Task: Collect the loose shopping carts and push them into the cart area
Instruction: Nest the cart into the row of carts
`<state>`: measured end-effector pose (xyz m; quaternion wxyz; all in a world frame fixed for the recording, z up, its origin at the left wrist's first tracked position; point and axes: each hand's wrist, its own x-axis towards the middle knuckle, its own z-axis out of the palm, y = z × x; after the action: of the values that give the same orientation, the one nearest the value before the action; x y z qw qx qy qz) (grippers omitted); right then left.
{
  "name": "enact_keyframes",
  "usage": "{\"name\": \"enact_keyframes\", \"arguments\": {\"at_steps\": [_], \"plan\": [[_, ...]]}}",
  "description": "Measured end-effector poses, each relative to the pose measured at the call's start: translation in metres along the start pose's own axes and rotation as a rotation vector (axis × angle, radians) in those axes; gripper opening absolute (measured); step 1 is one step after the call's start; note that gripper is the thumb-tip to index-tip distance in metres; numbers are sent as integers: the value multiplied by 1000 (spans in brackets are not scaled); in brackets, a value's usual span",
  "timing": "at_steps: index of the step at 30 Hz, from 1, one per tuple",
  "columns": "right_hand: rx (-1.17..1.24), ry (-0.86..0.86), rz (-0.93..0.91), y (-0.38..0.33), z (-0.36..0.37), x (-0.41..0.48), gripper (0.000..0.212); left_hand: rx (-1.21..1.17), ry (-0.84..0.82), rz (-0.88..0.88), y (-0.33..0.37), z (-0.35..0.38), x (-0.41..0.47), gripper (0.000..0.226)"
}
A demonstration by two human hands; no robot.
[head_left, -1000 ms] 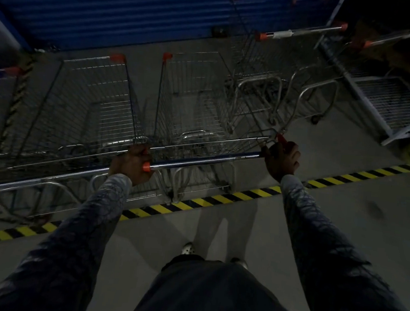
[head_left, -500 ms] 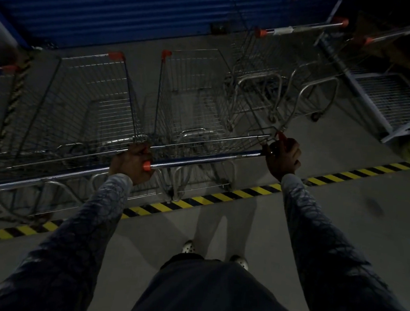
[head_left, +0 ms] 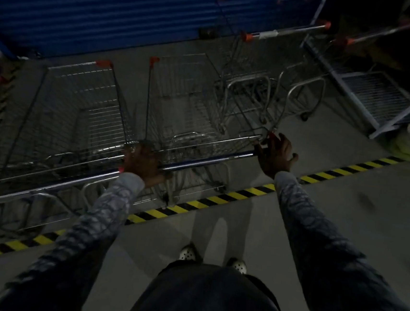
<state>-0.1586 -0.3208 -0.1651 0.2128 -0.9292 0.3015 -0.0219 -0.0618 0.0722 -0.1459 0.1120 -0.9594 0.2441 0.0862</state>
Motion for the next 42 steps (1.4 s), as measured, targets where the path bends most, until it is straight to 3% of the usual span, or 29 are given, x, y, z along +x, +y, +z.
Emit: {"name": "enact_keyframes", "arguments": {"at_steps": [3,5,12,15,21,24,26,30,34,38,42], "plan": [[-21,-44,-11,1,-14,3,56,-195,144,75,74,-50,16,90],[-18,-16,-49,8,-28,10,51,-286,136,116,119,-69,34,86],[-27,81,-19,83,-73,46,56,-276,119,168,232,-91,85,79],[-41,69,-137,98,-74,50,48,-361,191,126,247,-91,85,75],[-74,116,-438,54,-35,45,52,-393,533,-188,178,-44,42,50],[-92,231,-549,14,-20,39,41,-359,542,-415,118,-18,12,39],[-87,208,-577,-8,-6,33,38,-338,513,-488,83,2,-8,43],[-148,130,-459,-36,13,26,39,-318,429,-560,37,24,-37,54],[-253,135,-362,-38,14,25,48,-318,309,-520,7,27,-47,57],[-201,127,-82,-53,9,18,59,-365,239,-460,-2,17,-30,72],[-225,41,11,-64,6,29,66,-364,176,-457,-9,13,-19,67]]}}
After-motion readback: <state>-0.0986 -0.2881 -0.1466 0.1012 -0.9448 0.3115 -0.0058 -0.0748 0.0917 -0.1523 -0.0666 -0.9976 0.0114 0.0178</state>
